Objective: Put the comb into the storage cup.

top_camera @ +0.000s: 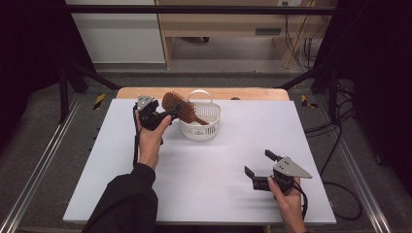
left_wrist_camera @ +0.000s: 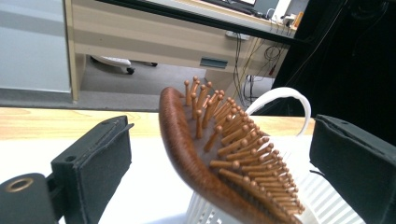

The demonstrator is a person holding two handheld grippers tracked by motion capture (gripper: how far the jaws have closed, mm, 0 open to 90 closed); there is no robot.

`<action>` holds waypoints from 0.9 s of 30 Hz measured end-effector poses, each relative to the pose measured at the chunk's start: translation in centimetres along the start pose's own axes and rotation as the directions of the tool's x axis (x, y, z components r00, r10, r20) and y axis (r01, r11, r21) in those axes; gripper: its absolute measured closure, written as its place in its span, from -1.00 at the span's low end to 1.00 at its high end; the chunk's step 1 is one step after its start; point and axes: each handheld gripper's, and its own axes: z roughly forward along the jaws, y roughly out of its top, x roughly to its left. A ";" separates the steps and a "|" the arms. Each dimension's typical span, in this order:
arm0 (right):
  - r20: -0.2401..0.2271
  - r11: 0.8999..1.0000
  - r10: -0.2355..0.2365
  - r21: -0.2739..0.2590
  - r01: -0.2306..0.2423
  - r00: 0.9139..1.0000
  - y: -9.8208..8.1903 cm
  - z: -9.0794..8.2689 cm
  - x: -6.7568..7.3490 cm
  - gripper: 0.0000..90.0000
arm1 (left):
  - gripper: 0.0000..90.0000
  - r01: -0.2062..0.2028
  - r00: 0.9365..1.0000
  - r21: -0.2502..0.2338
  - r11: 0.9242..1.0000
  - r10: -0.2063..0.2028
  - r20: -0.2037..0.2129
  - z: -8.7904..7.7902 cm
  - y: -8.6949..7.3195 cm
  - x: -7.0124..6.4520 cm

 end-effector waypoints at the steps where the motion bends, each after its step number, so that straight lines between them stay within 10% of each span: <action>1: 0.001 1.000 -0.001 -0.004 0.001 1.000 0.0 -0.1 0.0 -0.92 | -0.88 0.003 1.000 0.005 1.000 -0.003 -0.001 -0.1 0.1 0.1; 27: 0.025 1.000 -0.008 -0.008 0.008 1.000 0.1 -0.4 0.1 -0.92 | -0.91 -0.121 0.993 0.057 0.991 0.120 0.026 -5.6 1.9 -0.2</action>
